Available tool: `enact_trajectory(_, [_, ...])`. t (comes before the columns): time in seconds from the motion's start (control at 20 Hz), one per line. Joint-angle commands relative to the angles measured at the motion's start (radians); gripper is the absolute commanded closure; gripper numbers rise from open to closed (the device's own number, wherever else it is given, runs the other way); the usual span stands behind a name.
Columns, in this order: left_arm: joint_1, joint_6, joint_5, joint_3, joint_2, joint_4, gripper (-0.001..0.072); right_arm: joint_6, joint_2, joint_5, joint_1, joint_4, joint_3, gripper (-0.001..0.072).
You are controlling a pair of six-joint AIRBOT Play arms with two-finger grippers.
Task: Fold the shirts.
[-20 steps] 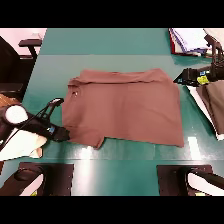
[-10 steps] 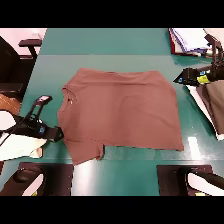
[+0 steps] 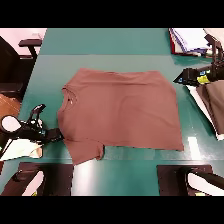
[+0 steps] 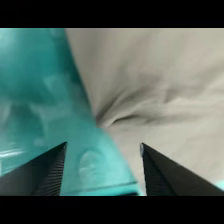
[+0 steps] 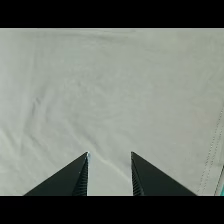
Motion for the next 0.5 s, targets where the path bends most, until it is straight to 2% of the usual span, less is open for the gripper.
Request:
enact_trajectory(0.0, [0.011,0.018,0.067,-0.031,-0.033,-0.066,0.0165,-0.004,0.0,0.001,0.0,0.0,0.0,0.0404])
enact_trajectory(0.2, [0.011,0.018,0.089,-0.03,-0.108,-0.079,0.0165,-0.004,0.0,0.007,0.0,0.0,0.001,0.0404])
enact_trajectory(0.45, [0.011,0.063,0.136,-0.039,-0.127,-0.176,0.0166,-0.004,0.0,0.008,0.0,0.0,0.0,0.0404])
